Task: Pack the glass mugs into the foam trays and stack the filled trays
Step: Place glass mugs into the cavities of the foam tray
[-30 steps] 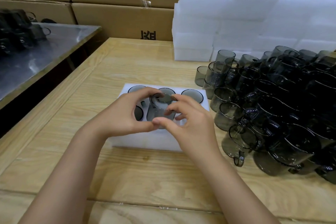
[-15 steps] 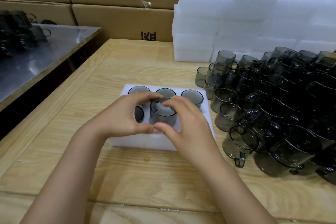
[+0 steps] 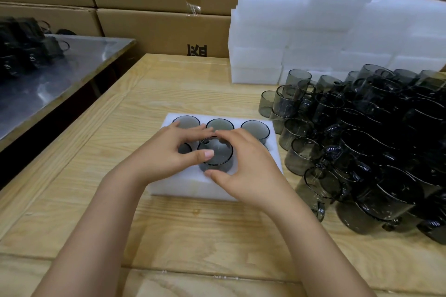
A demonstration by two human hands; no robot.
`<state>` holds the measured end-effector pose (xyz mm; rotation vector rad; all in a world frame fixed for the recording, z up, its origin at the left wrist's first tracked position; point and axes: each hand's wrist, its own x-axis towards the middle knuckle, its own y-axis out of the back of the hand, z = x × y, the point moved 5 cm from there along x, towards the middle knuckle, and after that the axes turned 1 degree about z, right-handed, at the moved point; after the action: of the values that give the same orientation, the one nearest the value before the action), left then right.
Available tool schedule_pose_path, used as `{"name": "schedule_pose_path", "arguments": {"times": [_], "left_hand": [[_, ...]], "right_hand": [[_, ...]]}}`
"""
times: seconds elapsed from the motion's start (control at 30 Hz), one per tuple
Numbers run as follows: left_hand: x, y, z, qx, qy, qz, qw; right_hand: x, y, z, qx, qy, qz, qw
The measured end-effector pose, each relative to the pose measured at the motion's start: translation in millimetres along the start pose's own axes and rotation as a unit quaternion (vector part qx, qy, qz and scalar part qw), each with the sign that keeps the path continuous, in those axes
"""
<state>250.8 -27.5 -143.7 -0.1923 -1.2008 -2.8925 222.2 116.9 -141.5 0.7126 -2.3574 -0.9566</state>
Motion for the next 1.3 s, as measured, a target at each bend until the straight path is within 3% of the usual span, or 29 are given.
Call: {"name": "schedule_pose_path", "arguments": {"times": [0.1, 0.23, 0.3, 0.37, 0.43, 0.53, 0.63, 0.8, 0.93, 1.03, 1.1, 1.2, 1.3], "left_hand": [[-0.1, -0.9, -0.8, 0.01, 0.005, 0.003, 1.0], [-1.4, -0.2, -0.9, -0.176, 0.01, 0.012, 0.984], [-1.3, 6.0, -4.7, -0.254, 0.011, 0.053, 0.966], [-0.6, 13.3, -10.7, -0.265, 0.027, 0.125, 0.956], [1.3, 17.4, -14.4, -0.251, 0.036, 0.186, 0.949], [3.1, 16.8, -15.2, -0.205, 0.043, 0.216, 0.954], [5.2, 11.0, -14.5, -0.096, 0.048, 0.203, 0.973], [9.7, -1.5, -7.9, 0.085, -0.009, 0.142, 0.986], [10.2, 0.8, -11.5, 0.06, -0.015, 0.142, 0.988], [10.3, 0.5, -14.1, 0.036, -0.007, 0.143, 0.989], [10.0, 1.8, -18.1, 0.014, 0.022, 0.15, 0.988], [7.9, 1.4, -19.6, 0.014, 0.044, 0.147, 0.988], [7.0, 6.0, -21.5, -0.039, 0.047, 0.193, 0.979]], "right_hand": [[8.4, 12.4, -5.5, 0.05, -0.024, 0.001, 0.998], [40.0, 12.2, -16.8, 0.032, -0.033, 0.107, 0.993], [57.9, -7.7, -24.6, -0.001, -0.023, 0.05, 0.998], [69.8, -28.6, -17.0, -0.078, -0.047, -0.048, 0.995], [75.8, -39.1, -2.8, -0.132, -0.074, -0.119, 0.981], [75.1, -47.2, 6.4, -0.195, -0.075, -0.139, 0.968], [71.0, -51.9, 5.8, -0.266, -0.069, -0.109, 0.955], [69.2, -52.3, 5.1, -0.334, -0.066, -0.132, 0.931], [68.2, -51.9, 3.6, -0.286, -0.05, -0.131, 0.948], [63.9, -36.2, -4.9, -0.119, -0.024, -0.041, 0.992], [54.9, -17.2, -11.7, -0.015, -0.023, 0.053, 0.998], [30.1, 9.6, -17.4, -0.104, 0.009, 0.153, 0.983], [-4.2, 46.9, -14.1, -0.265, 0.023, 0.267, 0.926]]}}
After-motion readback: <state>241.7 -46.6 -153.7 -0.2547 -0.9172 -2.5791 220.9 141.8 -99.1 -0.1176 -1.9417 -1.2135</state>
